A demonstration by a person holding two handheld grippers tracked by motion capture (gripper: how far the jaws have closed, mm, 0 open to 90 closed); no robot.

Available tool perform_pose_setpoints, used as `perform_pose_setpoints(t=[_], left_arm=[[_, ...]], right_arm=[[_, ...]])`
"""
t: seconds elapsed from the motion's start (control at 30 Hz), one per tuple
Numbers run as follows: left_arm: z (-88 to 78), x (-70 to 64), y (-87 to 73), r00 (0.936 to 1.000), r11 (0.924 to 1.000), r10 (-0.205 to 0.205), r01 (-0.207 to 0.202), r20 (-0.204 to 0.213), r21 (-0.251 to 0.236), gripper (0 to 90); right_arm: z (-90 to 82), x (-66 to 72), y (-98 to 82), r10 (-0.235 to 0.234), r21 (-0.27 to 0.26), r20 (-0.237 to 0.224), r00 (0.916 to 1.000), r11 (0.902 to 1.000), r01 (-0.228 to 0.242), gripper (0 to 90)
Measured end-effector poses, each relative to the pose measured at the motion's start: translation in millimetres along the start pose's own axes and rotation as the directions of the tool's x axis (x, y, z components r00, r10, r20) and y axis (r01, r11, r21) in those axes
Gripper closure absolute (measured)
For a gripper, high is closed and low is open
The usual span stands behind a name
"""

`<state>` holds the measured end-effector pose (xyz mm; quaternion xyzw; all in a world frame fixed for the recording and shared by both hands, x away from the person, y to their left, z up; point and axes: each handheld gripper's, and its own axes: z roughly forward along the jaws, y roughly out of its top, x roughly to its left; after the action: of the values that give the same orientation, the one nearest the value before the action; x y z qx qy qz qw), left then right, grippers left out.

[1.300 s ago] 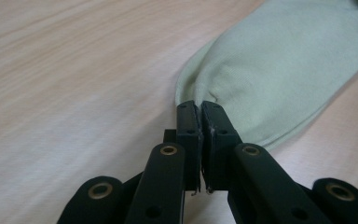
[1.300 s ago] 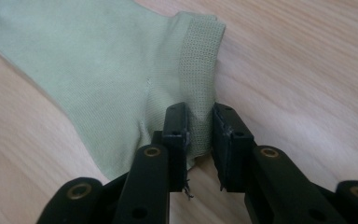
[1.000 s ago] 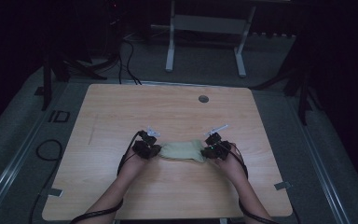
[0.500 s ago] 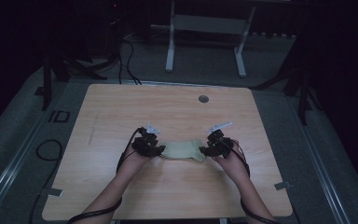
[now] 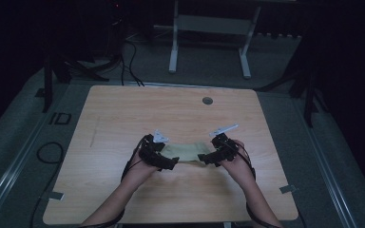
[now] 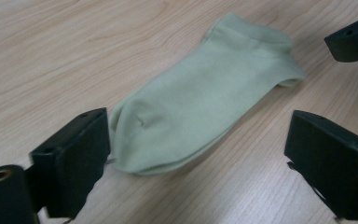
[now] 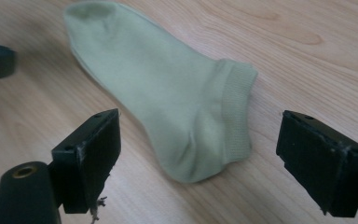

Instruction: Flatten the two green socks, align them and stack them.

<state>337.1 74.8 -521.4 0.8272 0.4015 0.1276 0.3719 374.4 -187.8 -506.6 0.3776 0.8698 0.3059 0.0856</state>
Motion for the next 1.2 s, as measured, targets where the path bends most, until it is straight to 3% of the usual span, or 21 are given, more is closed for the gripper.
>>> perform_pose_setpoints(t=[0.2, 0.5, 0.6, 1.2], left_arm=[[-3.9, 3.1, -11.7, 0.9997, 0.9993, -0.023, 0.022, -0.005, -0.031, 6.8], [-18.9, 6.9, -24.1, 0.9992, 0.9954, -0.027, 0.024, -0.031, -0.093, 6.7], [-22.8, 9.1, -29.2, 0.9987, 0.9956, -0.031, 0.027, -0.041, -0.089, 3.2], [-46.8, 27.8, -67.4, 0.9915, 0.9944, -0.078, 0.07, -0.104, -0.079, 2.8]], right_arm=[[0.0, -1.2, -9.6, 0.006, -0.05, 0.034, 0.9994, 0.9987, -0.005, 12.7], [-9.0, -4.6, -18.3, -0.011, -0.092, 0.095, 0.9954, 0.9956, 0.02, 12.7], [-12.7, -6.1, -21.8, -0.011, -0.104, 0.104, 0.9945, 0.9944, 0.022, 12.7], [-31.0, -31.1, -56.7, 0.027, -0.115, 0.133, 0.9907, 0.9933, -0.012, 12.7]])
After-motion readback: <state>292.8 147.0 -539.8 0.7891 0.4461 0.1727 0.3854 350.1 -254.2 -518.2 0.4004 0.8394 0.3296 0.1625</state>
